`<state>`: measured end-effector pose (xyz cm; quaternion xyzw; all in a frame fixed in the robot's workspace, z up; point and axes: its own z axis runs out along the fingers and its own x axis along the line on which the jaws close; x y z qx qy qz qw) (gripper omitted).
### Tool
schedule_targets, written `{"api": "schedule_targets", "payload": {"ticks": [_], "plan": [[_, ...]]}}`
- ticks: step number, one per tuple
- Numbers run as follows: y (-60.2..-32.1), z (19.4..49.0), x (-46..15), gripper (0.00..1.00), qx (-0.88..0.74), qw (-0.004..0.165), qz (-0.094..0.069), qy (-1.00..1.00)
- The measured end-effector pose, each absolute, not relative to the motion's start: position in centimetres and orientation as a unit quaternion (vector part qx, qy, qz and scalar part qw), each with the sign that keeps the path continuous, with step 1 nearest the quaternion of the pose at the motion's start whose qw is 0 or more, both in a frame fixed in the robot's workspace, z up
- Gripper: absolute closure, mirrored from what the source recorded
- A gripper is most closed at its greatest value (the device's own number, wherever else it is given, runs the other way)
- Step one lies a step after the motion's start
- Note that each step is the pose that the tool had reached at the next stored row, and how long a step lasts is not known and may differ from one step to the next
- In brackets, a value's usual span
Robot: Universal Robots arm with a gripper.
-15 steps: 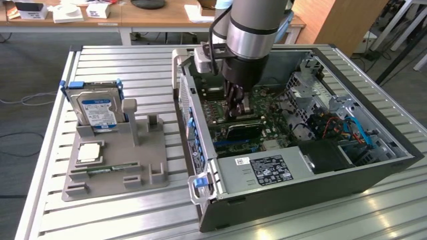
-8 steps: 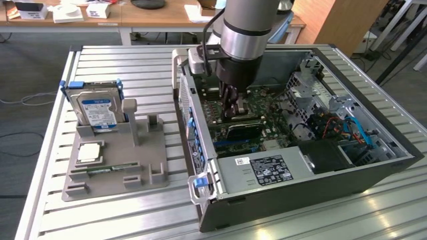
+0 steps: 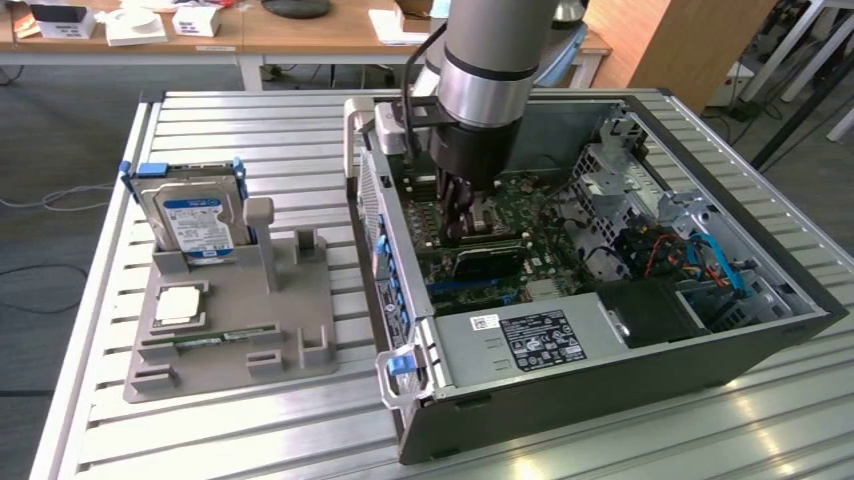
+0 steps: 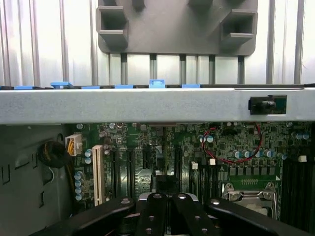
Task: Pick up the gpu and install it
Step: 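Press down on the gpu until it lock into place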
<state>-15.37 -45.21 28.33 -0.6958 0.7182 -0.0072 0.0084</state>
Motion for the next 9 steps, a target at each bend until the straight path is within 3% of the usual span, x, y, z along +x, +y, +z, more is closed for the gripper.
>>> {"api": "schedule_targets", "payload": {"ticks": [9], "plan": [[-44.73,27.73,-15.83,0.89,-0.696,0.009,-0.007,0.718]]}}
